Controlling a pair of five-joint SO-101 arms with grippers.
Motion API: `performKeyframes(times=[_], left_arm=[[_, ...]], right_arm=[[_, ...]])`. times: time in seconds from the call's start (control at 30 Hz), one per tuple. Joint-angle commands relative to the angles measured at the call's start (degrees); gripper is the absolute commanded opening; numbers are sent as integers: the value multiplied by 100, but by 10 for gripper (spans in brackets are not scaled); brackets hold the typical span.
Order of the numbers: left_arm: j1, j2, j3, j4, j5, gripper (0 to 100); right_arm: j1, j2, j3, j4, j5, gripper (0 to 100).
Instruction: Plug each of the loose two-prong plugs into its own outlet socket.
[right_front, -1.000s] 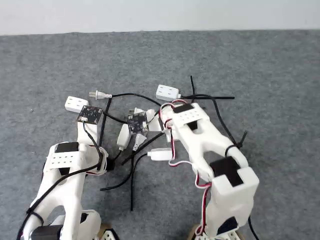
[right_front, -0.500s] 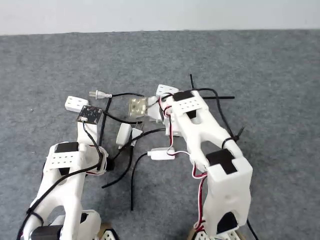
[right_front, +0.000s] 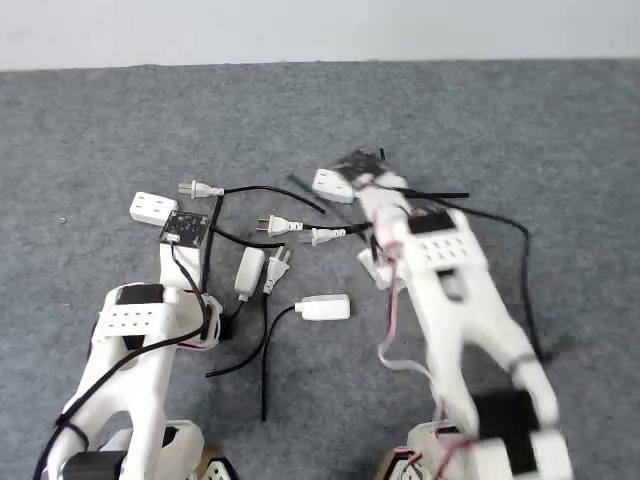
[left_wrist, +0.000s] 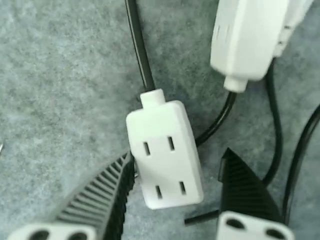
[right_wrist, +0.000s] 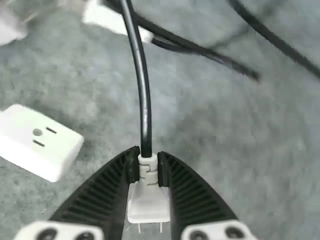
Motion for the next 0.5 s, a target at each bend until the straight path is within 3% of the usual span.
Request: performKeyframes(times=[0.0, 0.17, 0.47], left_arm=[[211, -53, 22, -369, 633, 261], [448, -70, 40, -448, 1046, 261], [510, -79, 22, -404, 1011, 265]], right_arm=[[277, -1200, 923, -374, -554, 9], [549, -1543, 1591, -690, -914, 8], [655, -1138, 1574, -1077, -1011, 8]])
